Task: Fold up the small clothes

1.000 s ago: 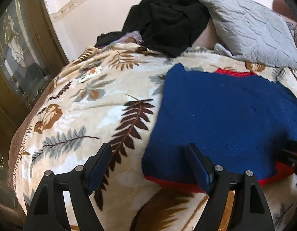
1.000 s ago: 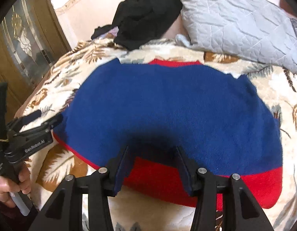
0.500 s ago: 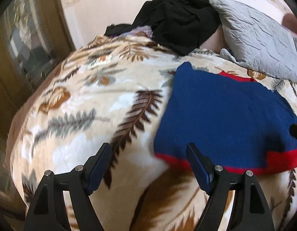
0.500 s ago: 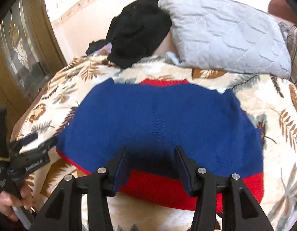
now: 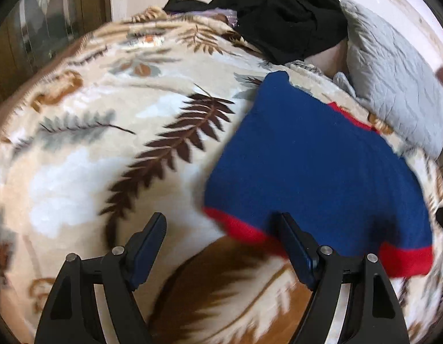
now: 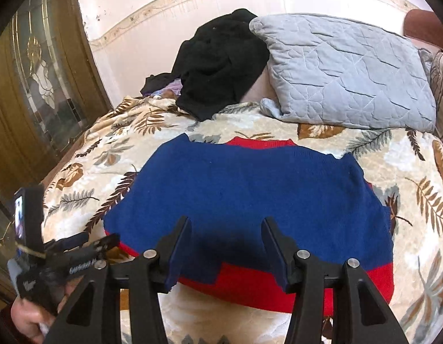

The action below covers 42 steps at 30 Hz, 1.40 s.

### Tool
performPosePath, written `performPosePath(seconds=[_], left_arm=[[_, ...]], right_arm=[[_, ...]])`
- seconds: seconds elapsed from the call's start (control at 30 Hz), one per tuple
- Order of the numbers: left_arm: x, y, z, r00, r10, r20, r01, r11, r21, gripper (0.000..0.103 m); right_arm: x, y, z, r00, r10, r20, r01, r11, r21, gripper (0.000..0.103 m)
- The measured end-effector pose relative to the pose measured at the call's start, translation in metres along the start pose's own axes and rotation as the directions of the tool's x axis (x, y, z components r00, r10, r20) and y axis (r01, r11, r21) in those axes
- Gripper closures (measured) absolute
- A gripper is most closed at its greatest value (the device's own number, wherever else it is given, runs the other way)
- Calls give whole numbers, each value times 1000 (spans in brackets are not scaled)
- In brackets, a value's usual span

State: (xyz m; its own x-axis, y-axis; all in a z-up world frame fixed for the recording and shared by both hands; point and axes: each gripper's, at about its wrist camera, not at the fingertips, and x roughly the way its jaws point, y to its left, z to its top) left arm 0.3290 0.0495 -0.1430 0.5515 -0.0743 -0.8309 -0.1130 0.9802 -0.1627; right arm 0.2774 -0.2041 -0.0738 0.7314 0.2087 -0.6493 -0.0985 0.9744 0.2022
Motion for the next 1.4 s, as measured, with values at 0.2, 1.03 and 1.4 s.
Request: performPosePath(seconds=[0.2, 1.03, 1.4], left_arm=[[13, -10, 7, 996, -86, 15, 86, 996, -33, 32], [13, -29, 17, 998, -7, 61, 4, 999, 41, 57], [17, -29, 18, 999, 3, 54, -5, 999, 37, 46]], right_arm=[[0, -4, 1, 1000, -8, 8, 8, 1000, -5, 48], [15, -25, 4, 999, -37, -14, 38, 998, 42, 48], [10, -27, 5, 999, -41, -9, 41, 998, 50, 48]])
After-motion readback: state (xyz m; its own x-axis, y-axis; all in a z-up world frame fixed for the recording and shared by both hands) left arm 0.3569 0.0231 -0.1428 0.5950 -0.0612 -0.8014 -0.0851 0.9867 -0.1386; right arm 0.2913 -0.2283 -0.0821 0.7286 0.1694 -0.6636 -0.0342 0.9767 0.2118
